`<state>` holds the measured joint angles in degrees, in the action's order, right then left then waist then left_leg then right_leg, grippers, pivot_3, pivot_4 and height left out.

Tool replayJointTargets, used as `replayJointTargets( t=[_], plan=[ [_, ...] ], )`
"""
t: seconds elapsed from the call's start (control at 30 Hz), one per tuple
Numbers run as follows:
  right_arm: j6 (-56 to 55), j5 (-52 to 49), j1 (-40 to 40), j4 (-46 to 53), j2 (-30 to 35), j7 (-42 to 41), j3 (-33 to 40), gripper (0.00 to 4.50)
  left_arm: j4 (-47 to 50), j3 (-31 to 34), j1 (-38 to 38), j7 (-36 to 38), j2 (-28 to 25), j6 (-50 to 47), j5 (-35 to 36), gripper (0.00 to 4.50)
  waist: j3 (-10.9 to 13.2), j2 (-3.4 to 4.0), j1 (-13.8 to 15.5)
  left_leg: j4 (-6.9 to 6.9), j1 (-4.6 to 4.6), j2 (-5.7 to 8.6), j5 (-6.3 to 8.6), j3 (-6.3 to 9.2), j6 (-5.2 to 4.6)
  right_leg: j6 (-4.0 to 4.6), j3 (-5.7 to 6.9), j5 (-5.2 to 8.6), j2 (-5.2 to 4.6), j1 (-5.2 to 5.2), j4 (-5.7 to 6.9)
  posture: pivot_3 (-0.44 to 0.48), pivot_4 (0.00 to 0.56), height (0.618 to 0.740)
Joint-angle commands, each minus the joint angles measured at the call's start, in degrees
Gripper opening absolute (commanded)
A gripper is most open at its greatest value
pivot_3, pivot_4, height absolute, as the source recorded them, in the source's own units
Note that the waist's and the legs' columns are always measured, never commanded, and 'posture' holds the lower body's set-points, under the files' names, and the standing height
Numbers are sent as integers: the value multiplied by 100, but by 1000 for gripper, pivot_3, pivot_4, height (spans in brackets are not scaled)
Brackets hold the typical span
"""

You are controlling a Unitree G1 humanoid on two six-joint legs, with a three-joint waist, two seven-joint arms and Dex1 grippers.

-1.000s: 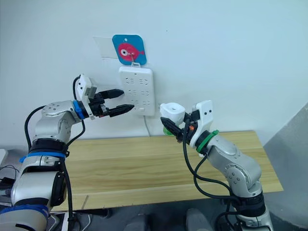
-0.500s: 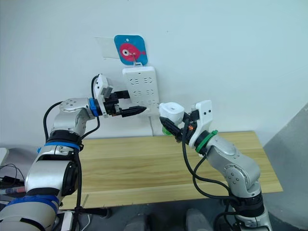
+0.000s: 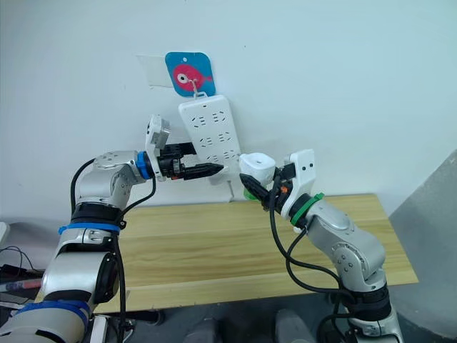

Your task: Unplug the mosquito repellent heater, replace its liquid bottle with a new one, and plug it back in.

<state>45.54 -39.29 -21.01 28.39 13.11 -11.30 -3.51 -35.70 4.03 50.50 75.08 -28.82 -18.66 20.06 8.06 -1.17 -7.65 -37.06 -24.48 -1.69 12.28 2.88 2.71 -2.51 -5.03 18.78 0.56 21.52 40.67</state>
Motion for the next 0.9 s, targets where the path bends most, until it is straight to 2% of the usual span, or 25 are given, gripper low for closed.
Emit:
replayJointTargets(
  t=[0.03,0.27,0.33,0.9],
  plan=[
    [-134,77,-174,154,-11,-68,42,3034,378,226,53,-112,-20,-283,305,3887,0,0,-23,0,0,0,0,0,0,0,0,0,0,0,0,-106,102,740],
    [-43,158,-174,235,-90,-13,-108,3034,328,411,74,-316,-21,-514,449,1756,0,0,-32,2,0,0,0,0,0,0,0,1,0,1,-3,-120,104,740],
    [-31,262,-235,186,-152,40,-207,3034,317,472,77,-381,9,-587,503,1311,0,0,-34,2,0,0,0,-1,0,0,-1,2,0,1,-2,-124,105,740],
    [166,946,-612,-258,-537,207,-550,3034,564,384,-43,-472,40,-816,574,1327,1,1,-47,1,1,1,0,-1,0,0,-3,3,0,4,6,-124,110,740]
  ],
)
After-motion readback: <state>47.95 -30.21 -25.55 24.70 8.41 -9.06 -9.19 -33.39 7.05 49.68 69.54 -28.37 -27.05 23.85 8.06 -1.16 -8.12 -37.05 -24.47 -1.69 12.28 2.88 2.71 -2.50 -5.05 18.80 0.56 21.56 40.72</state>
